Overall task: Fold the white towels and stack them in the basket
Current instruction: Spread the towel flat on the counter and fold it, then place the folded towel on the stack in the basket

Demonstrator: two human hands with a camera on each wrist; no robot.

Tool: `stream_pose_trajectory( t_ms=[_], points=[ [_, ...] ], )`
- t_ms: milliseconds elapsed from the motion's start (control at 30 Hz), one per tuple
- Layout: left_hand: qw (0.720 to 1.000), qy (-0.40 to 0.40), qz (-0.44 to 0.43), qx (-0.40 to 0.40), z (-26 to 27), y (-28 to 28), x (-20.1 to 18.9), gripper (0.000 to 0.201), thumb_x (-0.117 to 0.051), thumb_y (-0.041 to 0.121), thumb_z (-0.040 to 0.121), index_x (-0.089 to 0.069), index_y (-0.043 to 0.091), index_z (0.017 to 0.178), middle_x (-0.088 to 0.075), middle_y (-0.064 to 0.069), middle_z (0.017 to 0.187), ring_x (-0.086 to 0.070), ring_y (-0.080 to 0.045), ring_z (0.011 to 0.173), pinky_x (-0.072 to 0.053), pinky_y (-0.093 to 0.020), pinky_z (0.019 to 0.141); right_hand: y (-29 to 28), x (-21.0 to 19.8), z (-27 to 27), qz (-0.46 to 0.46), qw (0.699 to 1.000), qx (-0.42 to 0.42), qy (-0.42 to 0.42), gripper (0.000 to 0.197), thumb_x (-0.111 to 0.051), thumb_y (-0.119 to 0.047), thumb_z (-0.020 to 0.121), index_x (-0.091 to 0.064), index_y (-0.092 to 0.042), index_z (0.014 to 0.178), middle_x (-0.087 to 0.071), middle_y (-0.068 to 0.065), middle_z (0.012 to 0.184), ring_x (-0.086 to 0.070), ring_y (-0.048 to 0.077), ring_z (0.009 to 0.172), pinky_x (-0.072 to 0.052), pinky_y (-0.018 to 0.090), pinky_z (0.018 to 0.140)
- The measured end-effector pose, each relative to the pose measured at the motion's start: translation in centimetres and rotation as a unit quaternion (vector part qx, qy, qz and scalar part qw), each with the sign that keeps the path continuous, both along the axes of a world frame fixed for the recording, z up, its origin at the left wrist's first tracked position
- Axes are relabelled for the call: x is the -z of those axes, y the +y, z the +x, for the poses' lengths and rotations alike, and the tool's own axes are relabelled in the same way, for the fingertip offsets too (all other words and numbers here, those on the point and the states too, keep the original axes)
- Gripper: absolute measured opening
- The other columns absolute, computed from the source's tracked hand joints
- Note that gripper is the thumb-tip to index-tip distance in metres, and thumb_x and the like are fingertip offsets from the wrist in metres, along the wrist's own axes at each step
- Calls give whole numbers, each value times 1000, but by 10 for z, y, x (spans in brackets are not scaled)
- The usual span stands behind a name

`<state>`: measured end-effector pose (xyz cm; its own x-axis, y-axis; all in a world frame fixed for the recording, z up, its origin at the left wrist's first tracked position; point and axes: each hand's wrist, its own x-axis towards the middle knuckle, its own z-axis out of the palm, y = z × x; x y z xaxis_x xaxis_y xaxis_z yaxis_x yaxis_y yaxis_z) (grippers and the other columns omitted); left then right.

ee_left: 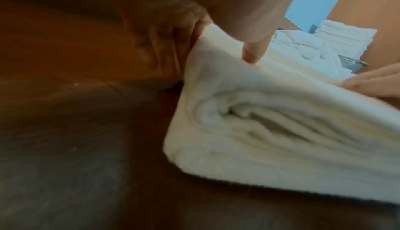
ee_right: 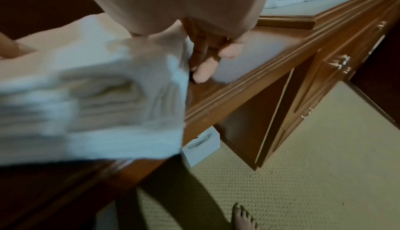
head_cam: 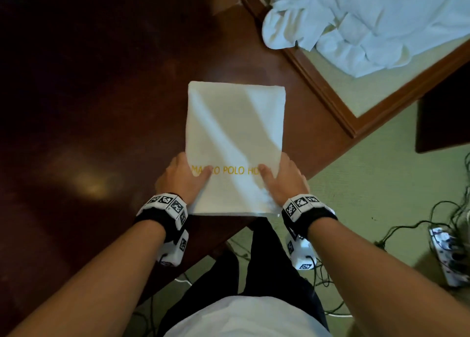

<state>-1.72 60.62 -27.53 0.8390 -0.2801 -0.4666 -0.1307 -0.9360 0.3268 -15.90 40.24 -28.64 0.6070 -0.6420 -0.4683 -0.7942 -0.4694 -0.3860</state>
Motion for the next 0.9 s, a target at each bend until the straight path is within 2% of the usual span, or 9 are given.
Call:
stream_pose_trajectory(
  t_ms=[100,200,300,433,600,667,900],
  points=[
    [996,58,-39,-47,1,4,1,76,-68,74,68,-60,13,112,-68,-12,115,-64,-36,109,-53,-42,87,12,-5,-1,49,997,64,-4,66,-59,-70,76,-55,-20,117,-65,6,115,-61,32,109,-48,40,88],
    [994,90,-56,-30,0,4,-2,62,-79,56,76,-69,9,114,-71,-15,117,-65,-35,112,-50,-35,85,15,-12,-2,94,991,90,11,59,-68,-58,82,-60,-11,117,-66,12,119,-60,34,113,-49,39,92],
    [992,100,-75,-27,-6,3,-12,59,-80,48,79,-64,6,117,-67,-15,123,-62,-34,115,-48,-35,85,18,-24,-4,87,991,103,13,59,-66,-52,85,-55,-6,121,-61,16,125,-57,37,116,-47,42,95],
    [990,59,-125,-34,-17,-16,-43,51,-74,40,85,-55,4,115,-62,-17,124,-58,-34,117,-46,-36,88,12,-59,-4,77,988,130,-22,49,-61,-44,92,-47,-8,121,-56,17,129,-56,38,117,-45,41,93],
    [984,1,-177,11,-19,-67,-98,44,-73,43,82,-56,9,104,-64,-9,111,-61,-32,104,-51,-40,85,-23,-114,-9,58,985,148,-72,46,-60,-45,92,-49,-9,119,-59,16,125,-58,38,112,-47,41,90],
    [979,-13,-201,28,-19,-92,-119,42,-73,44,80,-57,11,102,-65,-7,107,-62,-30,100,-52,-39,81,-44,-133,-17,52,980,163,-101,45,-61,-47,91,-50,-10,116,-60,14,122,-60,37,108,-50,43,92],
    [949,-37,-300,96,-33,-205,-185,41,-75,43,80,-63,12,104,-68,-8,110,-61,-28,106,-42,-30,79,-142,-200,-51,7,961,207,-186,50,-64,-47,89,-54,-12,124,-63,14,123,-62,34,110,-49,36,92]
  ],
)
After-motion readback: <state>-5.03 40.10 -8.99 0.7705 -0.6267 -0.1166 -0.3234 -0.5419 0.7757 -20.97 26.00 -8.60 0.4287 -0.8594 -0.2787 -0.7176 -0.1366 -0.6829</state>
